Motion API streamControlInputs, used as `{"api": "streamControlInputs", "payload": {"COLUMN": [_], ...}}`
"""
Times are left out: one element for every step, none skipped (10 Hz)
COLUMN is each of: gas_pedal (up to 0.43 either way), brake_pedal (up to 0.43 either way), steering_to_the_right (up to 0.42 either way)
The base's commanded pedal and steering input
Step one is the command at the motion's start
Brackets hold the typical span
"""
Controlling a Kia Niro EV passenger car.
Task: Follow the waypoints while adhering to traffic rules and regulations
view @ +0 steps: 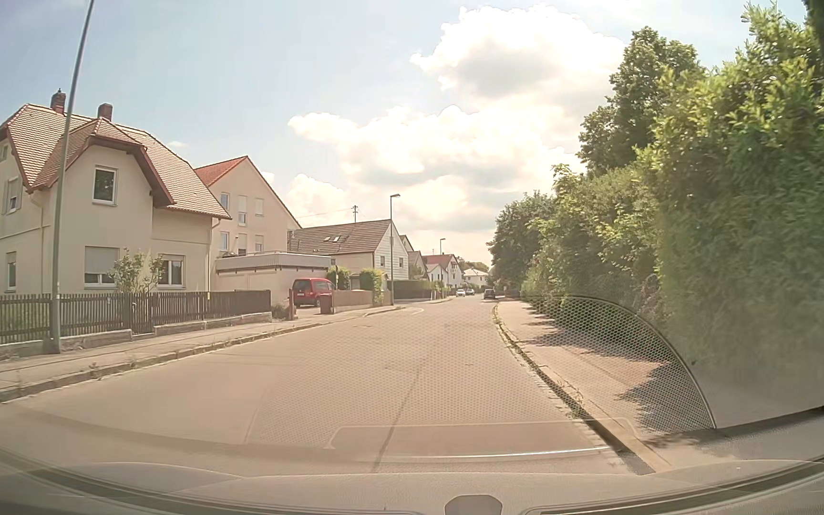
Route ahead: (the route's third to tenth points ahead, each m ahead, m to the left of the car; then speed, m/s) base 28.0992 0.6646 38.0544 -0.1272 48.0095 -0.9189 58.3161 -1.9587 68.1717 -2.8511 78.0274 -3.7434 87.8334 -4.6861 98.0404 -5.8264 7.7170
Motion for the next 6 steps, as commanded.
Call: {"api": "streamControlInputs", "payload": {"gas_pedal": [0.150,0.138,0.138,0.138,0.138,0.138], "brake_pedal": [0.000,0.000,0.000,0.000,0.000,0.000], "steering_to_the_right": [0.016,0.015,0.015,0.015,0.014,0.014]}}
